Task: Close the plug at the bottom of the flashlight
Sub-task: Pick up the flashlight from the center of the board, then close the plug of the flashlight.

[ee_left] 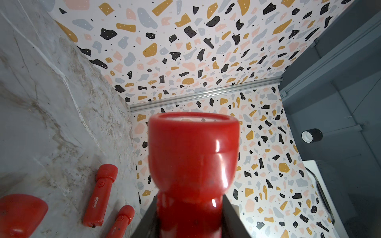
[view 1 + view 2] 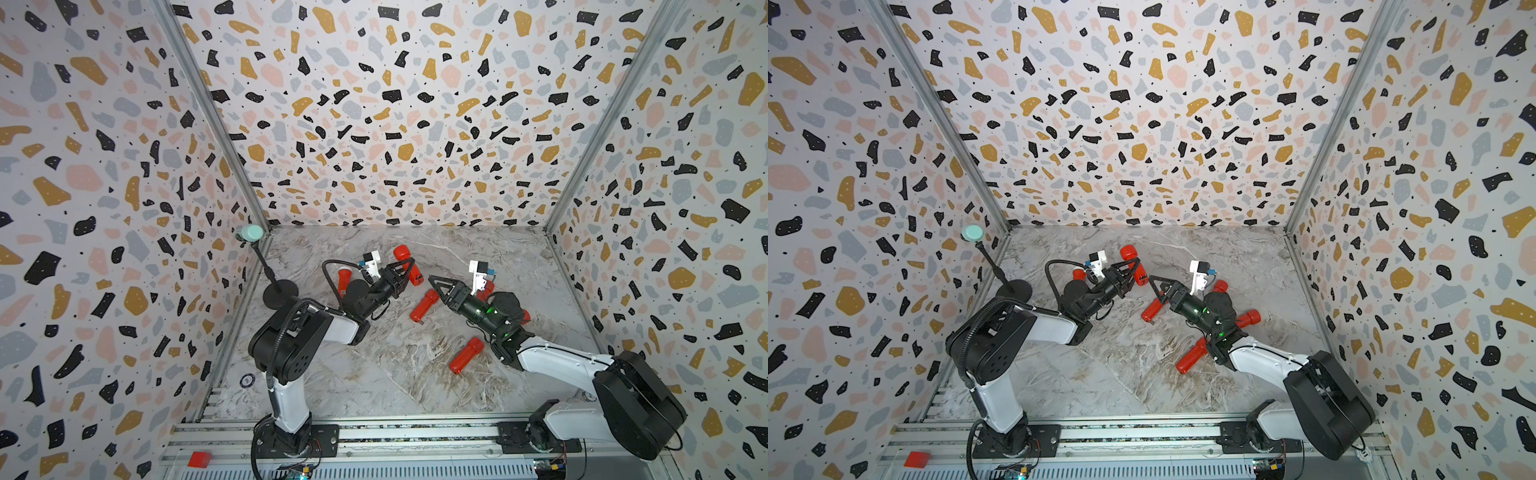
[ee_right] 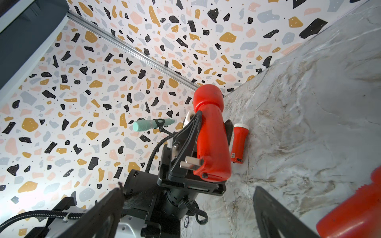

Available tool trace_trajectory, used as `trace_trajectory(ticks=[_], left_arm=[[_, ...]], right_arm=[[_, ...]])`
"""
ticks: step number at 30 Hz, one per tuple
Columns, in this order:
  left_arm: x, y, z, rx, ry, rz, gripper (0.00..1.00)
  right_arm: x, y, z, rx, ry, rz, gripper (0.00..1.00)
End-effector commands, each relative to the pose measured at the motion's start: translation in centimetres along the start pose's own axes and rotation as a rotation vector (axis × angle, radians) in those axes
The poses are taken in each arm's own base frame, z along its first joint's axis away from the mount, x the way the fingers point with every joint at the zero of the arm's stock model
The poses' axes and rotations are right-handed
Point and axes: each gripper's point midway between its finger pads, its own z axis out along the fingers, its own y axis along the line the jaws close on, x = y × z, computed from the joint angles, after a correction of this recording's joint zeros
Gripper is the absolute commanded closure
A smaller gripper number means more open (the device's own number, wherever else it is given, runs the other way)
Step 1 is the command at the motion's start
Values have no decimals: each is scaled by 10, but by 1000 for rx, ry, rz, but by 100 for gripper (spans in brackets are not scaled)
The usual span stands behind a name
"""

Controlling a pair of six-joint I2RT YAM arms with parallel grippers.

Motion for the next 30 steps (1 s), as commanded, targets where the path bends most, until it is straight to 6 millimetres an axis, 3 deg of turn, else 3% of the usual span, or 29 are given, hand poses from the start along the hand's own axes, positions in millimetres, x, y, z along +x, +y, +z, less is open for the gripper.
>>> trace_trajectory(ticks=[1, 13, 30], left_arm=[[-6, -24, -3, 105, -26, 7, 100], [-8, -19, -5, 108, -37, -24, 100], [-8, -13, -4, 98, -35, -41, 100]], right_arm=[[-9, 22, 7, -90, -25, 35, 0], [5, 14, 19, -88, -43, 90, 0], [8, 7, 27, -132, -74, 151, 7]])
